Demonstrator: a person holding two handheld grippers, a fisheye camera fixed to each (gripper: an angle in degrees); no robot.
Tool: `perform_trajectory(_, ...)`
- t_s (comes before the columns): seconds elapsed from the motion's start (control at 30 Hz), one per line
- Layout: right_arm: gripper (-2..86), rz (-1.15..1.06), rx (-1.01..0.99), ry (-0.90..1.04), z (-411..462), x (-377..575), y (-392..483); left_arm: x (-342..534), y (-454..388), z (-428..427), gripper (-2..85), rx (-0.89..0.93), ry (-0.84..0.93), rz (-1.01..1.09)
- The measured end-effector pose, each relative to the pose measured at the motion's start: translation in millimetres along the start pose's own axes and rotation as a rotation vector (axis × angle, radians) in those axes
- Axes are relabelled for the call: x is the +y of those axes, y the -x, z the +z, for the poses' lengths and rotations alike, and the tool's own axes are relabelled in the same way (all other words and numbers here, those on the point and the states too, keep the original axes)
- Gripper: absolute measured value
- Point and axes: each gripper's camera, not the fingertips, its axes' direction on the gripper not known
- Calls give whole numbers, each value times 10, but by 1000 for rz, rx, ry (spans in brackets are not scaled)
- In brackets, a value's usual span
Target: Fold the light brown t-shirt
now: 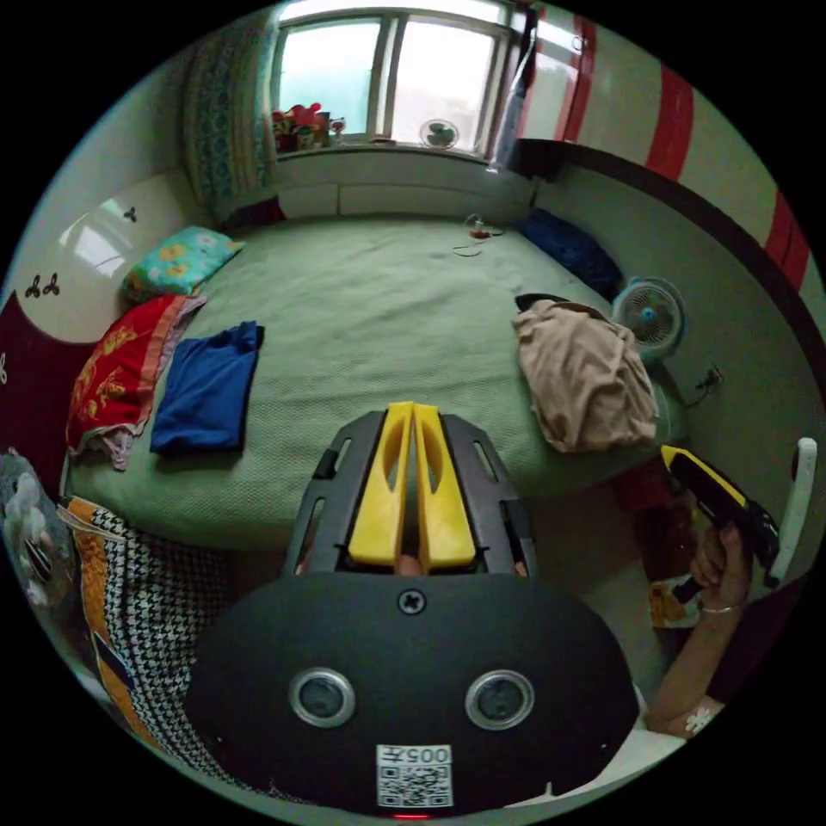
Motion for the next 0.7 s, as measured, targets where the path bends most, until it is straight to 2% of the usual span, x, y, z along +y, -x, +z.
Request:
perform_trajectory(0.17, -10, 94, 42, 23, -306, 107, -709, -58, -946, 104, -6, -4, 10, 88)
perform_trajectory(0.33, -10, 161, 2, 50, -400, -112, -1281, -273, -1716, 335, -6, -12, 16, 168)
perform_trajectory(0.57, -10, 146, 21, 126, -133, -665, -1633, -566, -2516, 1077, -6, 40, 70, 197)
perform_trajectory(0.7, -10, 178, 8, 159, 89, -984, -1672, -660, -2760, 1581, -6, -18, 150, 259)
